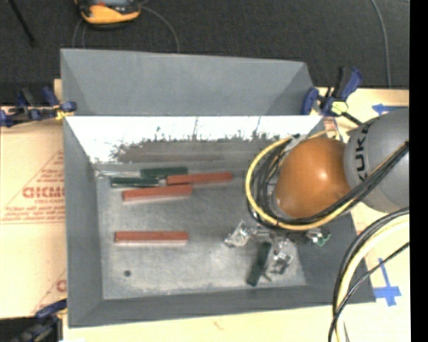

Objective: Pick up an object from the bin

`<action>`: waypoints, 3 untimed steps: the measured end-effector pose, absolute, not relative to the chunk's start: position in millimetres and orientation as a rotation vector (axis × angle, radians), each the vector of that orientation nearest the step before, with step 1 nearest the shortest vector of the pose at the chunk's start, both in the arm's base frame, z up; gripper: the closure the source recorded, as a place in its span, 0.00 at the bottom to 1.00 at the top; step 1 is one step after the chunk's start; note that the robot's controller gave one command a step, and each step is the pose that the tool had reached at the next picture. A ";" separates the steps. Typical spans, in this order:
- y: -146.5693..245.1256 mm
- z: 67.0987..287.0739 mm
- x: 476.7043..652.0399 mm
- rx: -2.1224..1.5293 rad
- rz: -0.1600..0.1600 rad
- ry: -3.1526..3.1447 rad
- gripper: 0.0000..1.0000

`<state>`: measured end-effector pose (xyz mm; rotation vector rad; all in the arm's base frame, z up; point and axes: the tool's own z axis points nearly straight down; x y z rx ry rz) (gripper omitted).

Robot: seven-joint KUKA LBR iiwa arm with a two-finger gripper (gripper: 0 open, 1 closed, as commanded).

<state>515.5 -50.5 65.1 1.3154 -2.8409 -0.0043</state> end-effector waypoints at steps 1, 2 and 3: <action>-51.1 68.8 515.1 1.325 -0.001 -2.838 1.00; -52.7 79.9 516.2 1.327 0.008 -2.848 1.00; -52.5 92.5 514.0 1.322 0.001 -2.851 1.00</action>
Offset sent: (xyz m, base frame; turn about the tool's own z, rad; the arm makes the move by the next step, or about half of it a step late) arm 0.0000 -0.0002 0.0392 0.0000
